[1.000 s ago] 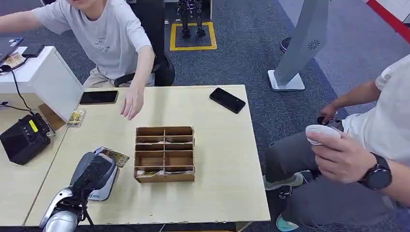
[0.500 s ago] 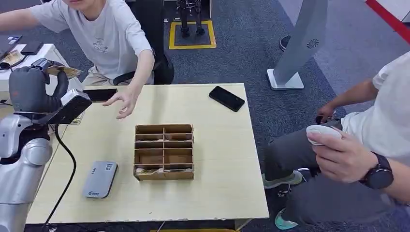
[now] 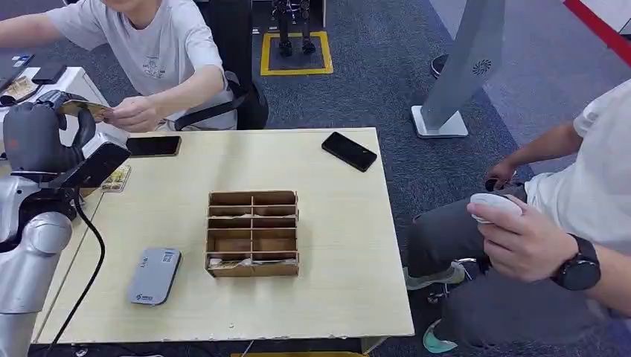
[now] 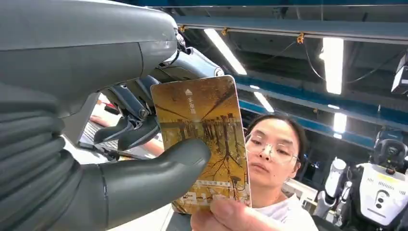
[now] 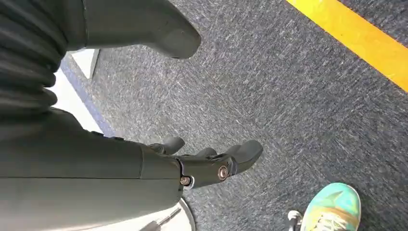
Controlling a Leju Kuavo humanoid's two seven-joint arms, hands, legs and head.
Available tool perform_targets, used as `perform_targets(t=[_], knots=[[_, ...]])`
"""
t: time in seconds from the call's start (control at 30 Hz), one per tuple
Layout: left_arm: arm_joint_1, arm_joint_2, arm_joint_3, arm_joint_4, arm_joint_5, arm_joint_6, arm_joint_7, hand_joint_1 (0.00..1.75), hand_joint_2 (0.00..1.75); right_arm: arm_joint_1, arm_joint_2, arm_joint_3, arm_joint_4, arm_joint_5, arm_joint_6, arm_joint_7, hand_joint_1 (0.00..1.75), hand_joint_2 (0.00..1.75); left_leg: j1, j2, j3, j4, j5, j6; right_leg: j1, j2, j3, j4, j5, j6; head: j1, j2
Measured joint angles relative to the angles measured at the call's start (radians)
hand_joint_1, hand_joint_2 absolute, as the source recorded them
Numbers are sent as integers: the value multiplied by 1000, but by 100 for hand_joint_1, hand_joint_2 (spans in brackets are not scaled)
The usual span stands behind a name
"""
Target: Pass the card to the sensor for recognition and then transmit it.
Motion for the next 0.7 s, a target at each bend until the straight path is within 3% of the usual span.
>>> perform_targets(t=[0.37, 0.4, 0.53, 0.7], knots=[[-1, 7, -14, 9, -9, -8, -7, 175, 175, -24, -10, 7, 44, 2, -42, -6, 0, 175, 0, 1, -1, 0, 0, 0, 0, 1, -1, 0, 0, 0, 0, 0], [0, 7, -14, 10, 9, -18, -11, 0, 175, -27, -10, 7, 50, 2, -47, -6, 0, 175, 0, 1, -1, 0, 0, 0, 0, 1, -1, 0, 0, 0, 0, 0], [1, 15, -15, 10, 63, -69, -16, 0, 175, -32, -18, 13, 83, 2, -66, -6, 0, 175, 0, 1, -1, 0, 0, 0, 0, 1, -2, 0, 0, 0, 0, 0], [1, 20, -15, 10, 81, -78, -5, 0, 175, -35, -28, 17, 110, 2, -82, -6, 0, 175, 0, 0, -1, 0, 0, 0, 0, 1, -2, 0, 0, 0, 0, 0]])
